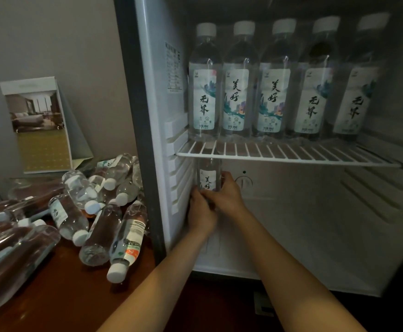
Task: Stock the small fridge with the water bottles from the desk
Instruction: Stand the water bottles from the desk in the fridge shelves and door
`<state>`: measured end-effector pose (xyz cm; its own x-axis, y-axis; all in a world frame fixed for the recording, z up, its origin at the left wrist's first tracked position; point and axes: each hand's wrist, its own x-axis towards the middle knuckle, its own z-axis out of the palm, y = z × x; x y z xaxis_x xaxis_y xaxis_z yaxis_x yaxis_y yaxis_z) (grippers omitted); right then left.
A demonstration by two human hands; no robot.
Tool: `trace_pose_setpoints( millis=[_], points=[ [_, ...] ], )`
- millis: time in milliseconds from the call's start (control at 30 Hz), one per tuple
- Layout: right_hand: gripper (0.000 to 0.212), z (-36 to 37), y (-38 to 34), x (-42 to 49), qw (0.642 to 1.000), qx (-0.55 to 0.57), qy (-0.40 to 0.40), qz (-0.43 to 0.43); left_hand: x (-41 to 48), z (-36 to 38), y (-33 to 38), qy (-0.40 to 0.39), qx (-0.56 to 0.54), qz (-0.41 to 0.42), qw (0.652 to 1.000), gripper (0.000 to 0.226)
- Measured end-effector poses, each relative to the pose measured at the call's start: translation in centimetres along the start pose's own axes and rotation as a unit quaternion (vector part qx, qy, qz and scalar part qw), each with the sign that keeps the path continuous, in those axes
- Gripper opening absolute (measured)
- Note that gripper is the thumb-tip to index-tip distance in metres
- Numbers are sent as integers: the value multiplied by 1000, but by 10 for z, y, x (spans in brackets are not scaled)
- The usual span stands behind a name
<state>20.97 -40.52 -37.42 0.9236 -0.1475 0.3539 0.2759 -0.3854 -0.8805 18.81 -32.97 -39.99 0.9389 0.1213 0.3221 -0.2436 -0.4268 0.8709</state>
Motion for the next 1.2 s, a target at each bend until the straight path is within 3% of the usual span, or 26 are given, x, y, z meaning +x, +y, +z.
trace_pose_setpoints(
  millis=[633, 800, 933, 1067, 1200],
  points=[
    [63, -1, -11, -4, 995, -95, -28, -11, -26, -17, 9, -32, 55, 0, 998, 63],
    [69, -10, -14, -8, 992, -104, -63, 34, -31, -23, 11, -47, 54, 8, 997, 64],
    [81, -18, -18, -30, 996, -63, -14, 68, -40, -28, 11, -75, 47, 16, 996, 64],
    [42, -28, -22, -64, 996, -14, 44, 76, -69, -36, 2, -118, 35, -6, 992, 62],
    [16, -27, -34, -99, 995, 34, 33, 82, -104, -62, -10, -133, -16, 16, 991, 54]
  ],
)
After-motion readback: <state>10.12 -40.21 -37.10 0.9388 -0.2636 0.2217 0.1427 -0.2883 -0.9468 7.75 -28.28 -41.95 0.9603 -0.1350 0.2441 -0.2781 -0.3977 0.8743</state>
